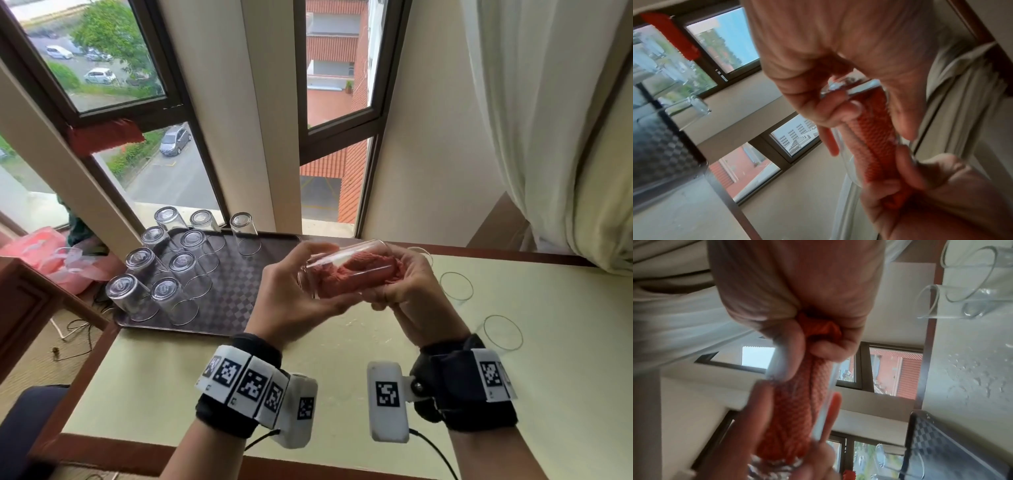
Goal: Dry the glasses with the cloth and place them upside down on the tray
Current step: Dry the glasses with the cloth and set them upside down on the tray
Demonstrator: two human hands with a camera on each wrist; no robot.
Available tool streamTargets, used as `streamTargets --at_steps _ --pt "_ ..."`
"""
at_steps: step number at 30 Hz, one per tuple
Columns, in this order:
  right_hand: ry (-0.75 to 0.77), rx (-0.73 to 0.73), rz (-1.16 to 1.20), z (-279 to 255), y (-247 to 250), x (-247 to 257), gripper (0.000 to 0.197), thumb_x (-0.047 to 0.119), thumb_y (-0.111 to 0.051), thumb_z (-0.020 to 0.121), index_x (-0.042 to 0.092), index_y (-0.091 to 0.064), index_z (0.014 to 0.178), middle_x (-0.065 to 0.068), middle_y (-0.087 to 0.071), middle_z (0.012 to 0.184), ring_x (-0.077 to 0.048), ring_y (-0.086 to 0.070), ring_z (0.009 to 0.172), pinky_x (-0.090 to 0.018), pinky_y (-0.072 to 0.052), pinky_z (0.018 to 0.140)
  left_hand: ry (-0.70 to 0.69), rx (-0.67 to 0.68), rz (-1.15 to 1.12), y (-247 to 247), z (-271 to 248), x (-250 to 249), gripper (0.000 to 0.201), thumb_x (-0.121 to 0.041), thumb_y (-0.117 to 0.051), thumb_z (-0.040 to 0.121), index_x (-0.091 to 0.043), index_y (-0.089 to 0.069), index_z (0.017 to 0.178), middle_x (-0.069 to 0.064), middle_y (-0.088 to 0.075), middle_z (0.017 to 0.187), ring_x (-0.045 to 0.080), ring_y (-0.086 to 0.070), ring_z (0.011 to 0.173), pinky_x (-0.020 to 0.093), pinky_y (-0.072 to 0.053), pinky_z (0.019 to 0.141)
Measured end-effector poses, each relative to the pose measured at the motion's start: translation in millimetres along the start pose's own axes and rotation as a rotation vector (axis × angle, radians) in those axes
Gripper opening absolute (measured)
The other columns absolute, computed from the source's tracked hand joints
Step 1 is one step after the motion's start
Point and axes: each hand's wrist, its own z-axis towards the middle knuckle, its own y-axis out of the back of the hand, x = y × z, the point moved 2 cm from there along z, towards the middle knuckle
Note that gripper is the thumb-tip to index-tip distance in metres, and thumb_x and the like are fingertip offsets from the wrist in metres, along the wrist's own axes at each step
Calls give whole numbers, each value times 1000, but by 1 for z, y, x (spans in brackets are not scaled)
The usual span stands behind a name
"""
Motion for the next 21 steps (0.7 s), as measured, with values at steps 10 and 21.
streamTargets --at_steps 10,21 --pt "34 72 -168 -6 -6 2 37 3 -77 63 9 -67 99 -8 -73 89 -18 -67 78 -26 -55 57 134 -30 -55 9 3 0 68 -46 -90 56 -15 -69 113 3 -77 90 16 -72 69 26 -60 59" --pt "34 -4 -32 -11 -6 -3 24 1 -69 64 3 -66 88 -4 -71 79 -11 -63 71 -22 -50 57 334 82 -218 6 -3 -1 61 -37 -86 56 -20 -67 110 -2 -74 81 10 -63 57 22 -52 47"
